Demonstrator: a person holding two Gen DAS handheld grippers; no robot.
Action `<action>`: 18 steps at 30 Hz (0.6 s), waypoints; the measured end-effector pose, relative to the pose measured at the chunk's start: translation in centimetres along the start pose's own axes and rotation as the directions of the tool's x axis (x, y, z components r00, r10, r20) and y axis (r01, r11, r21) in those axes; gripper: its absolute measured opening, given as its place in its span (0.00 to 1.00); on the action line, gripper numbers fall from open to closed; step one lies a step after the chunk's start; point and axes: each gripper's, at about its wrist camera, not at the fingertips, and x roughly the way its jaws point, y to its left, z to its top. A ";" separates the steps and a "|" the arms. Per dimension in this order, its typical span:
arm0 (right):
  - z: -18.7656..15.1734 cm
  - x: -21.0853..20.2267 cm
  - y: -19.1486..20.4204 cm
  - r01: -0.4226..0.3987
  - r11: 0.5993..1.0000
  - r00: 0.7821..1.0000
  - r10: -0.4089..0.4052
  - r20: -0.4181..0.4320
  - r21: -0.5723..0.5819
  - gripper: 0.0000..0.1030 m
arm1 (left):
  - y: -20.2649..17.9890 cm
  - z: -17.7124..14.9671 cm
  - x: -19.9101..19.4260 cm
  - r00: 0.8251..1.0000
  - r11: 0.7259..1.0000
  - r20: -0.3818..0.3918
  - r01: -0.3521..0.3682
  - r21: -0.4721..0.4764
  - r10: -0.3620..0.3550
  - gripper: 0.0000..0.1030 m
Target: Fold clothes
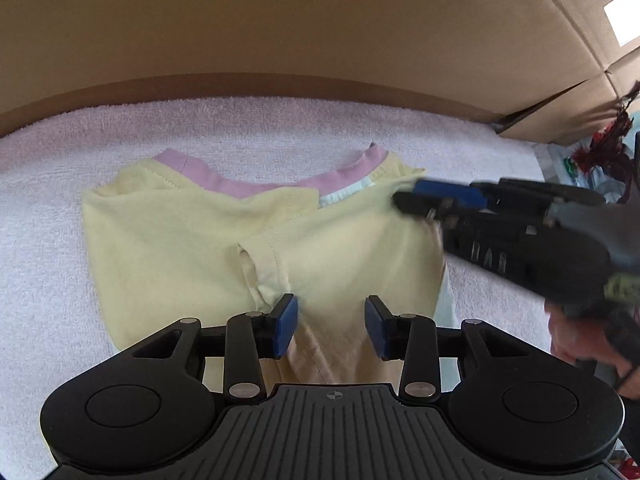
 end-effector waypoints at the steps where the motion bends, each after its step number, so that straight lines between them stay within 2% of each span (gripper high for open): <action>1: 0.1 -0.3 -0.5 0.036 0.999 0.999 -0.036 0.015 0.025 0.24 | 0.1 0.0 0.0 1.000 1.000 0.000 0.004 -0.002 -0.004 0.52; 3: 0.2 -1.7 -1.0 0.043 0.999 0.998 -0.045 0.053 0.032 0.24 | 0.2 0.1 -0.1 1.000 1.000 -0.004 0.010 -0.012 -0.010 0.52; 5: 0.2 -2.1 -0.1 -0.011 1.000 0.998 0.010 0.056 0.004 0.24 | 0.2 0.1 0.0 1.000 1.000 -0.005 0.011 -0.016 -0.011 0.52; 7: 0.3 -1.7 1.1 -0.062 0.997 0.997 0.064 0.038 -0.038 0.24 | 0.0 0.1 0.0 1.000 1.000 -0.004 0.005 -0.009 -0.005 0.52; 9: 0.5 -0.1 1.5 -0.065 0.997 0.998 0.064 -0.005 -0.037 0.24 | 0.0 0.0 0.0 1.000 1.000 -0.001 0.002 -0.009 -0.002 0.52; 10: 0.6 0.5 1.6 -0.067 0.997 0.998 0.067 -0.016 -0.035 0.20 | 0.0 0.0 -0.1 1.000 1.000 -0.001 0.004 -0.013 -0.004 0.52; 11: 0.7 0.5 1.3 -0.063 0.998 0.998 0.063 0.010 -0.026 0.20 | 0.1 0.0 -0.1 1.000 1.000 0.000 0.006 -0.018 -0.006 0.52; 14: 1.1 -0.3 0.4 0.051 0.999 0.997 -0.052 0.060 0.019 0.25 | 0.5 0.0 -0.1 1.000 0.999 0.003 0.020 -0.041 -0.020 0.52; 16: 0.7 -1.8 0.1 -0.017 0.999 0.997 0.013 0.072 0.050 0.25 | 0.8 -0.1 -0.4 1.000 0.997 0.002 0.028 -0.072 -0.027 0.52; 18: -0.3 -3.3 0.9 -0.067 0.997 0.996 0.065 0.065 0.024 0.25 | 1.0 -0.6 -1.3 1.000 0.993 0.017 0.028 -0.111 -0.026 0.53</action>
